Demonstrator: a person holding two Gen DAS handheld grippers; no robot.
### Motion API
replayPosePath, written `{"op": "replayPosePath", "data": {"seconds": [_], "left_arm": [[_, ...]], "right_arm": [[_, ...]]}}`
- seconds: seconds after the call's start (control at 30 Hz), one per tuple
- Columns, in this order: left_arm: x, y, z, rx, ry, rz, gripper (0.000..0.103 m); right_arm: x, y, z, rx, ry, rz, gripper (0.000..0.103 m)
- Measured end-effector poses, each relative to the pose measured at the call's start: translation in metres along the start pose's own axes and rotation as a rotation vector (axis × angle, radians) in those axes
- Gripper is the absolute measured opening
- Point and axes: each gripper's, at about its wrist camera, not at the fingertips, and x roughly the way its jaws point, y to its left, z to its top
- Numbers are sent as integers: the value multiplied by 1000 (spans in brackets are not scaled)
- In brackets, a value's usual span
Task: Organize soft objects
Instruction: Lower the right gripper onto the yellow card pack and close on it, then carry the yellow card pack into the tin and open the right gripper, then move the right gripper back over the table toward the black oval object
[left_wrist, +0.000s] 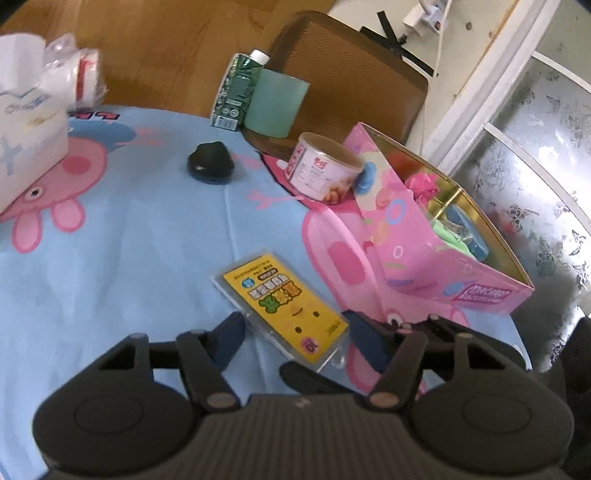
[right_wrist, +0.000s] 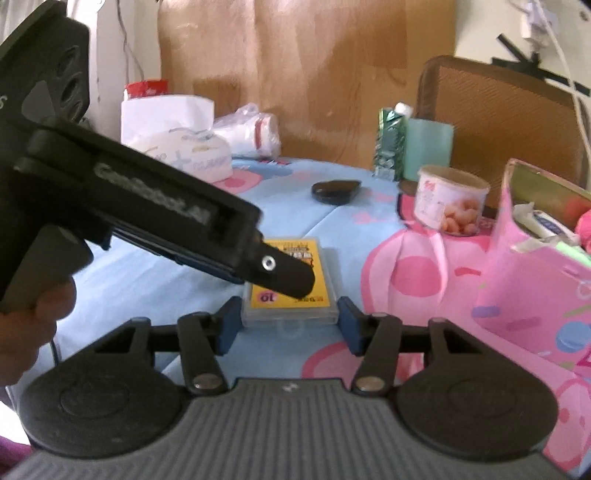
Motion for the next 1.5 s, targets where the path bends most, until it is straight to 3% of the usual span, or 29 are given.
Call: {"op": "replayPosePath", "data": {"seconds": [0.13, 0.3, 0.47, 0.5, 0.53, 0.57, 0.6, 0.67, 0.7, 0.8, 1.2, 1.5], "left_arm": [[-5, -17, 16, 26, -31, -66, 60], [-1, -68, 44, 161, -92, -111, 60], [29, -125, 66, 290, -114, -151, 60], [37, -136, 69, 314, -119, -156, 64], [48, -147, 71, 357, -137, -144, 70], [57, -157, 71, 396, -158, -103, 87], [65, -166, 69, 426, -184, -42, 94], [83, -175, 67, 461, -179, 32, 90], [87, -174, 65, 457, -155, 28, 89], [85, -165, 55, 435, -151, -5, 91], [45, -142, 35, 412, -211, -14, 94], [9, -95, 21, 372, -240, 46, 96]], "right_arm": [[-22, -4, 2, 1, -127, -64, 58], [-52, -18, 11, -17, -278, -219, 58], [-68, -51, 15, 26, -354, -366, 58], [-68, -59, 14, 36, -362, -397, 58], [-66, -66, 14, 36, -372, -440, 58], [-62, -73, 14, 33, -379, -488, 59], [-53, -82, 13, 34, -377, -552, 60], [-38, -102, 14, 68, -301, -630, 60], [-35, -112, 12, 112, -277, -634, 61], [-46, -122, 0, 190, -327, -603, 65], [-57, -100, -5, 147, -405, -532, 81], [-49, -54, -2, 44, -381, -442, 82]]}}
